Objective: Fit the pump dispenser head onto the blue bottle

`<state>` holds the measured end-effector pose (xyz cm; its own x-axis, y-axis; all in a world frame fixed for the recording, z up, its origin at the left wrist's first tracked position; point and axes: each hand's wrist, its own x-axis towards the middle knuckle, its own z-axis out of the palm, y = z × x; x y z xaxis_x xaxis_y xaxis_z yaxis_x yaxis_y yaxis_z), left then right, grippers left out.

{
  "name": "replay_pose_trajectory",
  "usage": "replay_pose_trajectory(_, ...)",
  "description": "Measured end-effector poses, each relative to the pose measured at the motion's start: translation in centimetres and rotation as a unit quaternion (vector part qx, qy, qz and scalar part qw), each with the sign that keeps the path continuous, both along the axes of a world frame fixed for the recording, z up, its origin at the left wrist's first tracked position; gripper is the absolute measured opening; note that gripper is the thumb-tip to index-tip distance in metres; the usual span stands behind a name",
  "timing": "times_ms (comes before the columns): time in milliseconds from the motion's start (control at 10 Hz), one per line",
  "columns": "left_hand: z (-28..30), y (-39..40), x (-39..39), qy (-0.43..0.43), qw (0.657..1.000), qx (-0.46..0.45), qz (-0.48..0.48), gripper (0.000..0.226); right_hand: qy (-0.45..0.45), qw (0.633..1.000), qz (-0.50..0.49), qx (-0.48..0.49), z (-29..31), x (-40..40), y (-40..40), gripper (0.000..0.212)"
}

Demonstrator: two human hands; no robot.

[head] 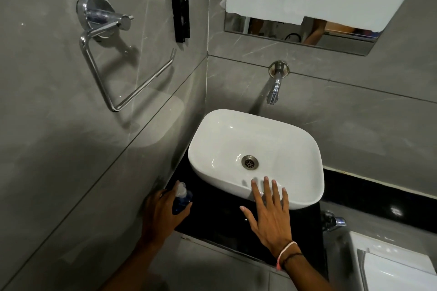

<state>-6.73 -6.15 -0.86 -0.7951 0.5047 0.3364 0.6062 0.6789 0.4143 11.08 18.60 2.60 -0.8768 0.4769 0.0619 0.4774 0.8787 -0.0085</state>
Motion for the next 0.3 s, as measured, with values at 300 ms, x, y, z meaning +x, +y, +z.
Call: replay_pose_trajectory(300, 2.4, -0.1, 0.5, 0.078, 0.995, 0.052, -0.025, 0.105, 0.034, 0.999, 0.015, 0.006, -0.4, 0.0, 0.5, 0.083)
